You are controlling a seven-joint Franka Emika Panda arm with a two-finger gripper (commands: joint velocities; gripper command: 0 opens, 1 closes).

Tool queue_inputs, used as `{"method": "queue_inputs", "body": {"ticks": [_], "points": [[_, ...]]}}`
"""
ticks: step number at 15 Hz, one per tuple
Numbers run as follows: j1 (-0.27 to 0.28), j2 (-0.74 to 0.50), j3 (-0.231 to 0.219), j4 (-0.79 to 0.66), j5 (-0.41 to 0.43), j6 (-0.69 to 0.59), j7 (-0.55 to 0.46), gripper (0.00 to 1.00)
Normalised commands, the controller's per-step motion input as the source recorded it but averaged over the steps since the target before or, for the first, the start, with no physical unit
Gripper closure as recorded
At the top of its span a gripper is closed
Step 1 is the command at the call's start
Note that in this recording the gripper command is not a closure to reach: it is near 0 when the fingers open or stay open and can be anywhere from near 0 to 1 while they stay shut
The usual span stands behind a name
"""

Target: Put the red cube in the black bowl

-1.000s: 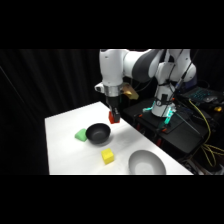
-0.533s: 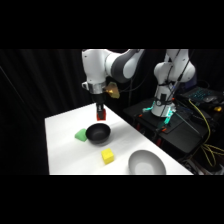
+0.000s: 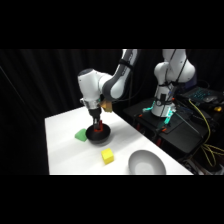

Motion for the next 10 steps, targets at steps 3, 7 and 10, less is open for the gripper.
{"method": "queue_inputs", "body": {"ticks": [3, 7, 10], "points": [[0.007, -0.11, -0.043, 0.04, 0.168, -0.08, -0.15, 0.00], [0.124, -0.38, -0.071, 0.00, 0.049, -0.44, 0.08, 0.00], [0.201, -0.67, -0.061, -0.01, -0.104, -0.69, 0.36, 0.00]]}}
